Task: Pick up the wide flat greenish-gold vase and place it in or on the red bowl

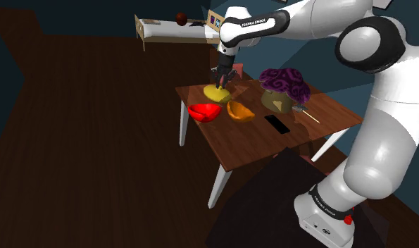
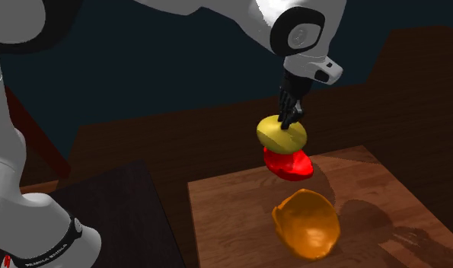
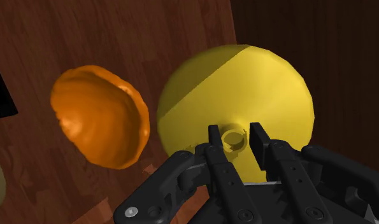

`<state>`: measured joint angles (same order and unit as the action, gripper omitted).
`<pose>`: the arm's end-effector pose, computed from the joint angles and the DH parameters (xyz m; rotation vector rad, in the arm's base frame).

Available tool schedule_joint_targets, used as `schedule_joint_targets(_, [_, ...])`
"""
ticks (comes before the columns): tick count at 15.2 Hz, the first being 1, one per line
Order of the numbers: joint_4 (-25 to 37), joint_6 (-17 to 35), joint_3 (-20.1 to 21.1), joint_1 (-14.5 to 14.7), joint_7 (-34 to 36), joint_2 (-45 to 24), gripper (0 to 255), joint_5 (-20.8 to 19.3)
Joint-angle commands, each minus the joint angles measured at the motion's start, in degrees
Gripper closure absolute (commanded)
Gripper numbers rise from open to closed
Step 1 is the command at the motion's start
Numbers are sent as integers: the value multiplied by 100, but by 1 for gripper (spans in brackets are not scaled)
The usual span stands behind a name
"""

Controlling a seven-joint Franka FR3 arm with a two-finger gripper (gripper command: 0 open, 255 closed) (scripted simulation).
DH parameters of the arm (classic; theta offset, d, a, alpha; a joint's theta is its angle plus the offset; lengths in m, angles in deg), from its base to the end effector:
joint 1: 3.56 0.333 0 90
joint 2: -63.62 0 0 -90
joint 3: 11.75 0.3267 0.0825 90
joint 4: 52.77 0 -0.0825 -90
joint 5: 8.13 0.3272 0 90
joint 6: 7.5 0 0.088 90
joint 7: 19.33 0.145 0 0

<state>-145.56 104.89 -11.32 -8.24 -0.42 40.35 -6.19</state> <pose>0.6121 -0.0426 0.3806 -3.0464 0.6471 0.1057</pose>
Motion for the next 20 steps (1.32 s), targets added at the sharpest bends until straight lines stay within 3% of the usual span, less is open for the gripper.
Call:
schedule_joint_targets(1, [699,-273,15,38,66,-425,255,-10])
schedule_joint_targets(3, [1694,-683,30,86,140,-1008,255,-24])
schedule_joint_targets(20, [1057,381,30,89,107,-1434,255,-16])
